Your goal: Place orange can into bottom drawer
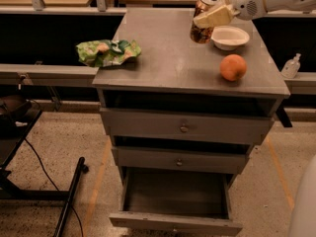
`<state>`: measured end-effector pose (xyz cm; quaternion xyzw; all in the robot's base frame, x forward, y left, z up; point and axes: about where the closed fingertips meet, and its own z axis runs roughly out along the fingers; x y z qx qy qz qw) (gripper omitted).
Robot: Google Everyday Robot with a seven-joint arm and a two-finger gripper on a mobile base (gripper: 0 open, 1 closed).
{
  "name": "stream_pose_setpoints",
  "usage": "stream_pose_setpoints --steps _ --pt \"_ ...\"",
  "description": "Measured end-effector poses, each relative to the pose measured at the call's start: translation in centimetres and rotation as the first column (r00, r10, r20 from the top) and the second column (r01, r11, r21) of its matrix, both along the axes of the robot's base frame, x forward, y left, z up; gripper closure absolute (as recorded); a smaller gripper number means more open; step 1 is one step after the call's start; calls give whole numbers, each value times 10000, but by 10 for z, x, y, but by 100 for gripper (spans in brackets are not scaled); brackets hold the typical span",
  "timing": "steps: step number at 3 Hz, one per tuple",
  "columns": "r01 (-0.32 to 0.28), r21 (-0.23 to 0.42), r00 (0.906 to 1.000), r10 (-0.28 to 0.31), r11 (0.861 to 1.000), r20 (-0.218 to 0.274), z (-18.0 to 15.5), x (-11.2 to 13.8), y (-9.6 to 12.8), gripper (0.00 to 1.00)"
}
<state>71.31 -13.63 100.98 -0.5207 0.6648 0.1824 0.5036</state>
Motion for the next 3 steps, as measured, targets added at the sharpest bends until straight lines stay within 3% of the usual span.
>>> stream_pose_setpoints --steps 1,2,3 --pt "4 6 10000 -4 10000 -20 0 0 1 100" --pt "-683 352 9975 688 9970 -133 -19 -19 5 100" --pt "-1281 384 9884 1244 9910 872 -9 -72 3 100"
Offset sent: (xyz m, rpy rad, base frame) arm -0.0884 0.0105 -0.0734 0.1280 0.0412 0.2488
